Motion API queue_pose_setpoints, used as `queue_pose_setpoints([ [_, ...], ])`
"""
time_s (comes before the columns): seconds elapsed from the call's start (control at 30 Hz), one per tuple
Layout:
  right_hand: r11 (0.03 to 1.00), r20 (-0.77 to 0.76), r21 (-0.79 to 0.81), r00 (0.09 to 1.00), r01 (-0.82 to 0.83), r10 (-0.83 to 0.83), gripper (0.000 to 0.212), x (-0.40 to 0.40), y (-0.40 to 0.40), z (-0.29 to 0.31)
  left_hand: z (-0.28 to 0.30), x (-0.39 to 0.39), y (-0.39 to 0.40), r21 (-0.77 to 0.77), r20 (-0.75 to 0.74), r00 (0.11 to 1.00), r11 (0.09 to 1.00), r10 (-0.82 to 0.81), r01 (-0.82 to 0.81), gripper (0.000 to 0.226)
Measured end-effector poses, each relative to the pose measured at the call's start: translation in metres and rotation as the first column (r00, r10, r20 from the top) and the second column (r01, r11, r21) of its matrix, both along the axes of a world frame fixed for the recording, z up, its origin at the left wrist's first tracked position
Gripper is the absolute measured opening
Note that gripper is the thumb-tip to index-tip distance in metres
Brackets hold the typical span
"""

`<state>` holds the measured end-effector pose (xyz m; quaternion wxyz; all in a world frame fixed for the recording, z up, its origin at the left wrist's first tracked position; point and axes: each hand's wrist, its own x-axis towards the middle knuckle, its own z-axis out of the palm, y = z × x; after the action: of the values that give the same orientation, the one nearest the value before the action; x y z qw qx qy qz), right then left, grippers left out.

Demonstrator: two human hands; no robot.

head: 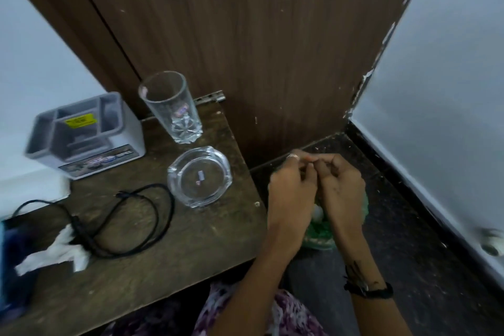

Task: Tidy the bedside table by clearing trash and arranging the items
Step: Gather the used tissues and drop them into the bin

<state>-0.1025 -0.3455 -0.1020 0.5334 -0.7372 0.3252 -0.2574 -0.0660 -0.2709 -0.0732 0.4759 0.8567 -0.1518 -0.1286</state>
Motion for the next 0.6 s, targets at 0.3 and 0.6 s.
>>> queue_pose_setpoints([
  [0.3,0.823,-0.066,-0.023,0.822,-0.568,0.566,0.010,0.030,0.181,0.044,0.021,-0.005,0.208,-0.101,0.142,0.885,0.896,0.443,-0.432,0.017],
  [0.6,0.513,-0.437,-0.399,0.649,-0.760,0.623,0.031,0.061,0.282,0.035,0.021,0.012,0.348,0.593,0.337,0.918,0.709,0.211,-0.381,0.053],
])
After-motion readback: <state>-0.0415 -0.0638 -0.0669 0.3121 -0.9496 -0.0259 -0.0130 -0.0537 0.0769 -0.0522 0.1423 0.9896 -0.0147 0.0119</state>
